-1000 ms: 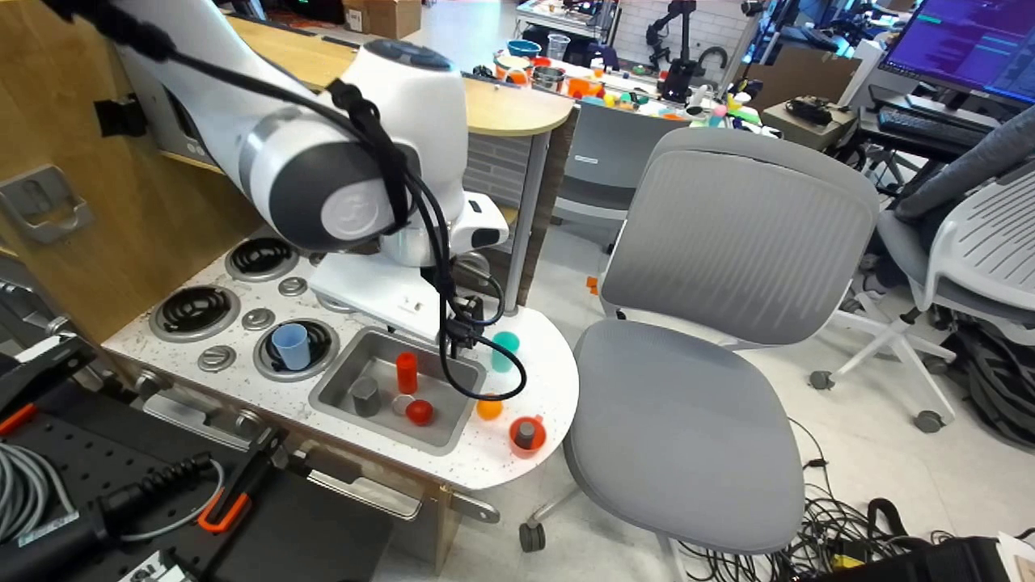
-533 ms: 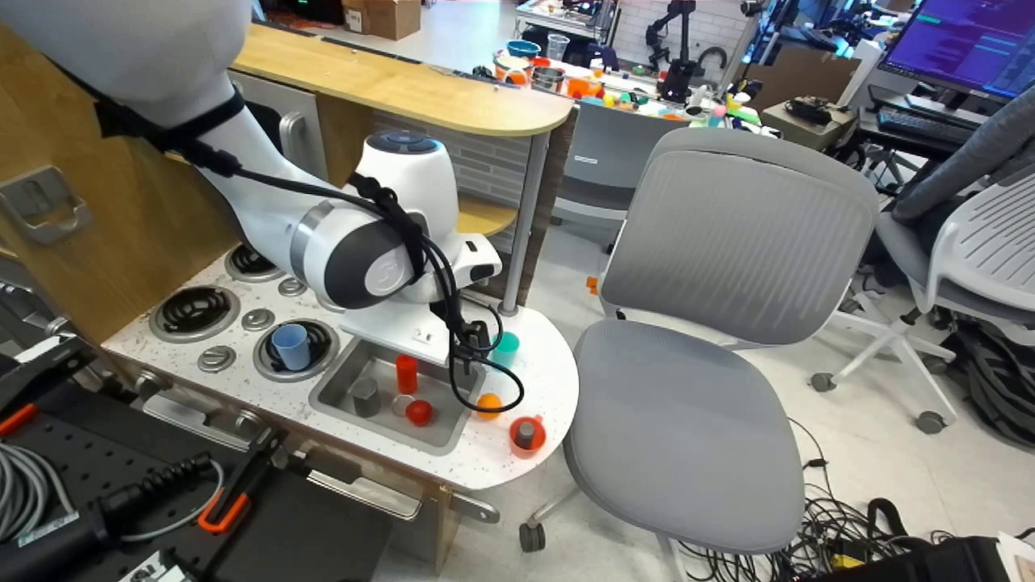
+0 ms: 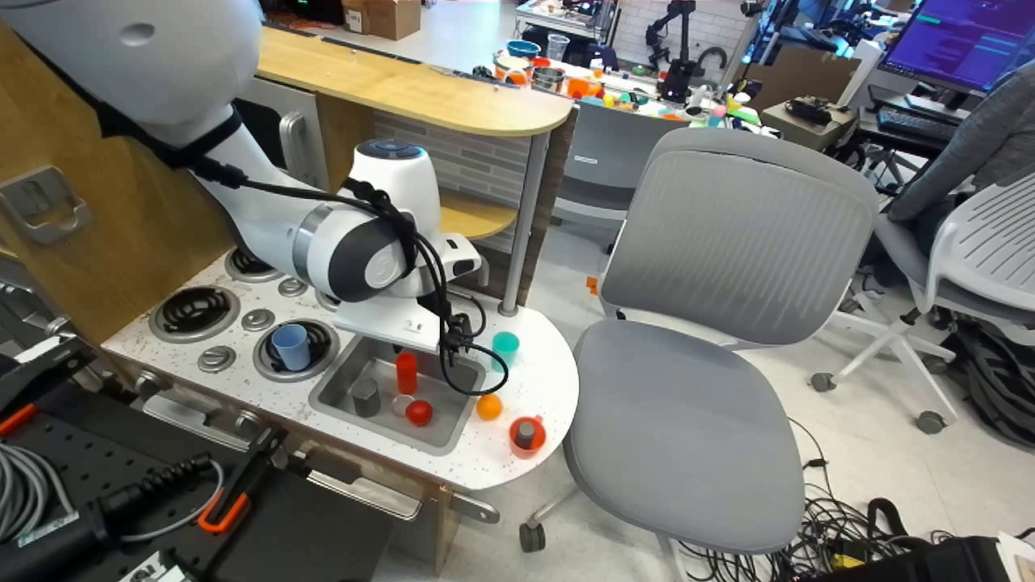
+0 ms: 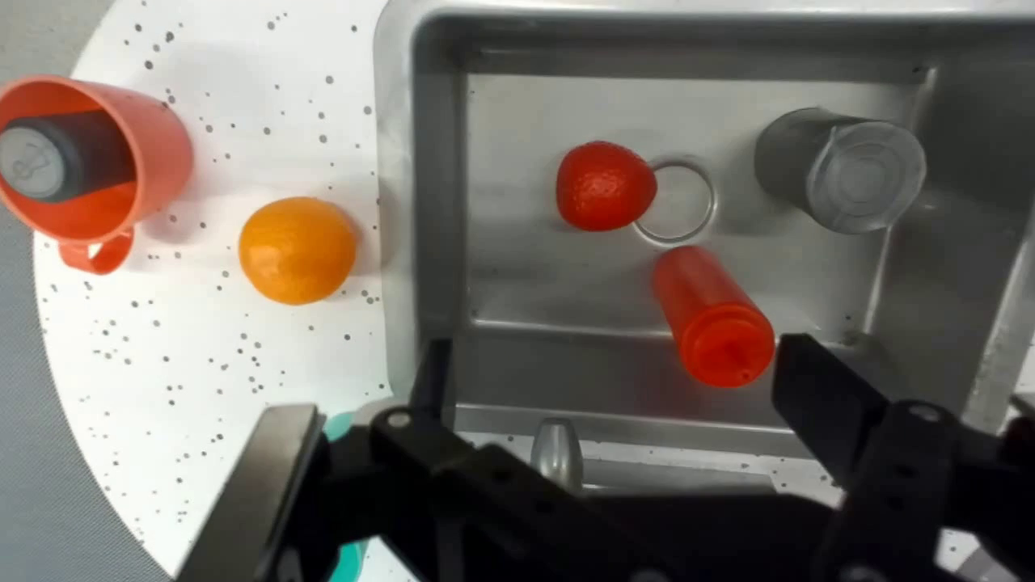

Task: Remove the ketchup bottle from the sink then move the blue cup closer to the orange cup

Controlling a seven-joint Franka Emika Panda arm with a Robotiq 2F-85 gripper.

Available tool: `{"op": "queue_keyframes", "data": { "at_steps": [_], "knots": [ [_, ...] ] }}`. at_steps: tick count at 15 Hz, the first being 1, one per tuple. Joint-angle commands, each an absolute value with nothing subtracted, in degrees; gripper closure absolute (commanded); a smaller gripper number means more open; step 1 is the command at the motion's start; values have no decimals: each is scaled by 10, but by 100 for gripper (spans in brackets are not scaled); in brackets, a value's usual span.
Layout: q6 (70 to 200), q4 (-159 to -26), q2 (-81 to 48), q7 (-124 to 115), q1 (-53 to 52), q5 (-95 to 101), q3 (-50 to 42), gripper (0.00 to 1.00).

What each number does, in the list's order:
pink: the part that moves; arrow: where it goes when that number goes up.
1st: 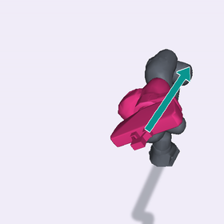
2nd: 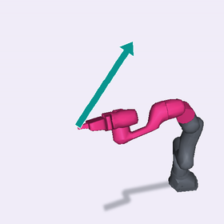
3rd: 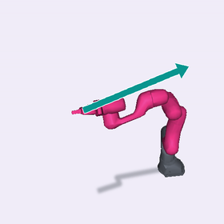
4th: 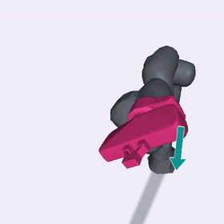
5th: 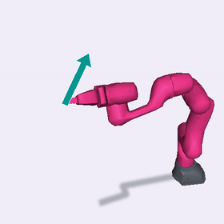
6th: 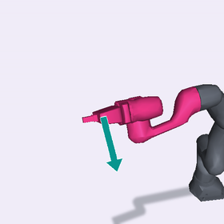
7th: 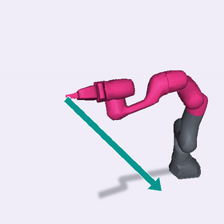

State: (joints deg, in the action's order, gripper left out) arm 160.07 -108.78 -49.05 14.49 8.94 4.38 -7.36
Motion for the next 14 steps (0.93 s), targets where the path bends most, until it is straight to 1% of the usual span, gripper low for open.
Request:
{"op": "queue_keyframes", "data": {
  "at_steps": [1,14],
  "knots": [
    [1560,-1055,-516,139,82,68,-66,0],
    [1553,-983,-600,110,17,123,-98,0]
  ]
}}
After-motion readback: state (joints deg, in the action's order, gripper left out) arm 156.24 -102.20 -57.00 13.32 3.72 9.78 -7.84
